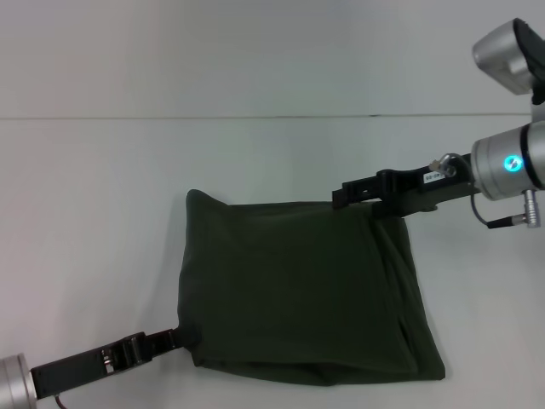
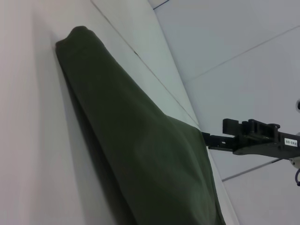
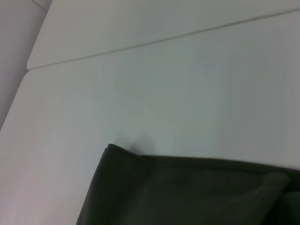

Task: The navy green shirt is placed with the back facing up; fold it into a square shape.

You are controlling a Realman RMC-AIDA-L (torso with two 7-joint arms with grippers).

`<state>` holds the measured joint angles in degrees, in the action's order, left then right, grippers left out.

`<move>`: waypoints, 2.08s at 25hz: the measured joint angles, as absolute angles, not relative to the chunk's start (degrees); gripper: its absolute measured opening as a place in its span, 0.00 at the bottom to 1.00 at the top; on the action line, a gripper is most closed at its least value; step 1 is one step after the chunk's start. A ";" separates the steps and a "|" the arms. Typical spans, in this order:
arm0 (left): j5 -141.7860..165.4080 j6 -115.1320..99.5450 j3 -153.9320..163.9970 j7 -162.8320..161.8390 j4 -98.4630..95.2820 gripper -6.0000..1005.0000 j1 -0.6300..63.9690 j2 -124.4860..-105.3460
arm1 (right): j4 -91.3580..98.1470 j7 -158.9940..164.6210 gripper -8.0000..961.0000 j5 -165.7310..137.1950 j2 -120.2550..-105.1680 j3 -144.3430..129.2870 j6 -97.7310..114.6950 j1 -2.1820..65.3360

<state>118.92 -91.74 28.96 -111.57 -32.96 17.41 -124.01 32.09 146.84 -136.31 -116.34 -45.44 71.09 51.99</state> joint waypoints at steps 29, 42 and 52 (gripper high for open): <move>119.26 -105.42 17.48 -91.62 -45.07 0.59 13.48 -121.77 | 37.29 114.60 0.96 -101.00 -117.26 -43.67 73.83 35.91; 115.45 -111.67 17.88 -77.59 -47.00 0.86 15.60 -121.38 | 35.02 81.35 0.96 -96.85 -119.69 -51.59 75.97 33.68; 113.78 -111.81 15.94 -69.04 -47.20 0.86 12.51 -122.97 | 35.21 84.55 0.61 -101.19 -119.87 -65.24 59.91 40.93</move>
<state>113.78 -111.81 15.94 -69.04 -47.20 12.51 -122.97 35.21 84.55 -101.20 -119.87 -65.24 59.91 40.93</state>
